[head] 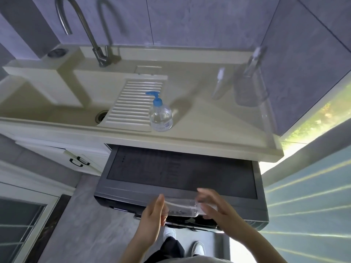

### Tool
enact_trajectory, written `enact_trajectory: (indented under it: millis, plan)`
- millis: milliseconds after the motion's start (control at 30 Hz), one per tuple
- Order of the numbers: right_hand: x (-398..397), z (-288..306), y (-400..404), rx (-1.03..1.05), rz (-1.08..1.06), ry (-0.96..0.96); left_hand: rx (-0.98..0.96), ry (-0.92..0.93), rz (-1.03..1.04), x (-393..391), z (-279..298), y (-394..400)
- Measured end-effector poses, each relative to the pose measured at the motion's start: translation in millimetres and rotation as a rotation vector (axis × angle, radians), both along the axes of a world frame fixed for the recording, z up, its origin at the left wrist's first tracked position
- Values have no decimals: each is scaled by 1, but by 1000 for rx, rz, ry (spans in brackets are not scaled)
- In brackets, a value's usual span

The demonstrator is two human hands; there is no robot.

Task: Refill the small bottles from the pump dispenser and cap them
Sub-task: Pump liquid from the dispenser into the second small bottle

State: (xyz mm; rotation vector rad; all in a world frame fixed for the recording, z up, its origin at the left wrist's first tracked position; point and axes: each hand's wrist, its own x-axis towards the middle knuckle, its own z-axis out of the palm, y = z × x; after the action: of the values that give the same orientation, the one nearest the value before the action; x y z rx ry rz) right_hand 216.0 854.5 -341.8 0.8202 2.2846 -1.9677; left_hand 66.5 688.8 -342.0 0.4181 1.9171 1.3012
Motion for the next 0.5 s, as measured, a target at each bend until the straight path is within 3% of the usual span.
enact_trajectory:
  millis: [133, 233, 500]
  plan:
    - [5, 5, -1, 56, 76, -48, 11, 26, 65, 8, 4, -1]
    - [10, 4, -1, 207, 84, 15, -3, 61, 80, 14, 5, -3]
    - [11, 3, 5, 332, 128, 190, -22, 35, 221, 30, 7, -8]
